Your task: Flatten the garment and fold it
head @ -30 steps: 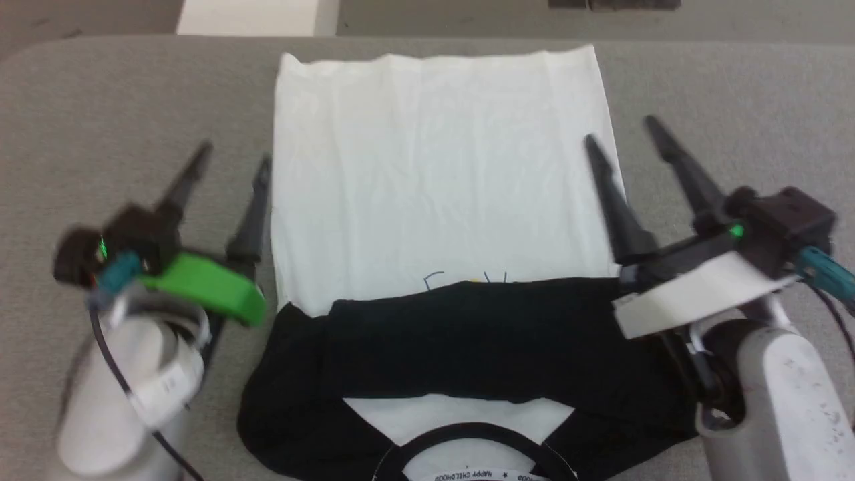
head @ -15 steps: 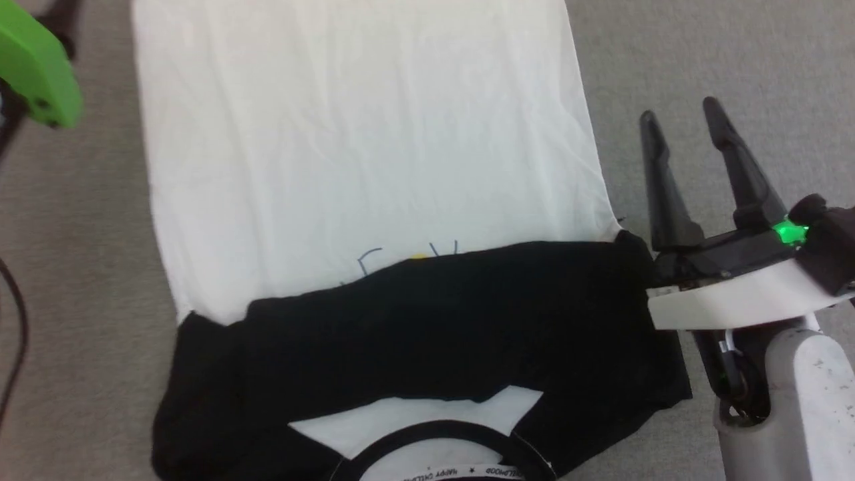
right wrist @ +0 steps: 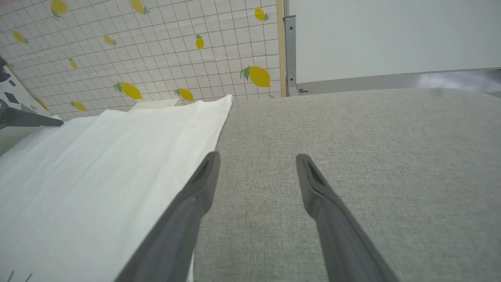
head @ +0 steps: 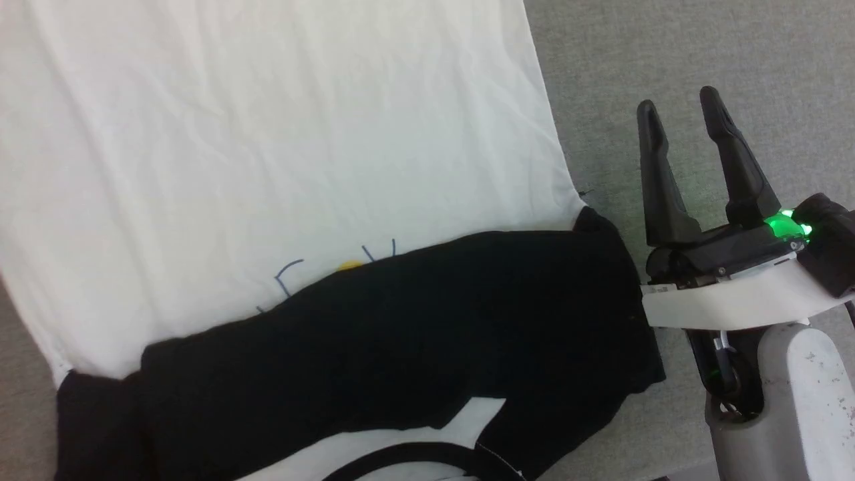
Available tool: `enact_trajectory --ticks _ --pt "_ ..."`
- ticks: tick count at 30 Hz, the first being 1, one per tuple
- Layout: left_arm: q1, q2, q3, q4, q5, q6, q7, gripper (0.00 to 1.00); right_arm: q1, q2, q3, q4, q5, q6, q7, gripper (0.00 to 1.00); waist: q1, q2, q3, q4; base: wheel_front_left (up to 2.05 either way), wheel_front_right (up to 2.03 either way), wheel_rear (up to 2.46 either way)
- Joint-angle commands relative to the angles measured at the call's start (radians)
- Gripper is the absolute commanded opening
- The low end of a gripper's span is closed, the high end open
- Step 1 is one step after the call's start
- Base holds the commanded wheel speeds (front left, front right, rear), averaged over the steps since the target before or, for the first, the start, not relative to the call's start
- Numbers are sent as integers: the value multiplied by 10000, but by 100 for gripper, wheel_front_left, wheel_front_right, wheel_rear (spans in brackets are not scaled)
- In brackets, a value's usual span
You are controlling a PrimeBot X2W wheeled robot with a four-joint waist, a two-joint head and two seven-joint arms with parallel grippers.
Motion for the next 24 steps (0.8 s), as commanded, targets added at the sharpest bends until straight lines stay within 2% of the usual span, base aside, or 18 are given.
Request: enact_trajectory --ticks 1,5,6,7,11,16,18,24 --pt "-156 227 -8 69 246 317 347 100 -162 13 47 34 81 -13 -108 100 -2 0 381 -362 0 0 0" --pt "8 460 -107 10 479 1164 1658 99 -205 14 102 46 106 -13 -88 100 -2 0 397 -327 0 0 0" --pt "68 517 -137 -105 514 1295 1913 53 -230 14 120 32 98 -13 -73 100 -2 0 402 -313 0 0 0" --pt "220 505 -112 -511 360 1396 2219 0 -352 14 166 -3 8 -13 17 100 -2 0 441 -266 0 0 0" --pt "391 450 -104 -1027 132 1303 2294 0 -1090 14 304 -77 -429 -13 538 100 -2 0 526 -158 0 0 0" --pt "277 370 -190 -1359 146 1077 1870 0 -3634 -42 361 430 -753 -13 1905 100 -2 0 684 21 0 0 0" --pt "173 271 -273 -1380 142 1003 1784 0 -4857 -31 240 1139 -739 -13 2560 100 -2 0 749 139 0 0 0" --pt "-290 -276 -641 -1383 159 708 1298 0 -8091 8 -134 4286 -283 -13 4752 100 -2 0 901 757 0 0 0"
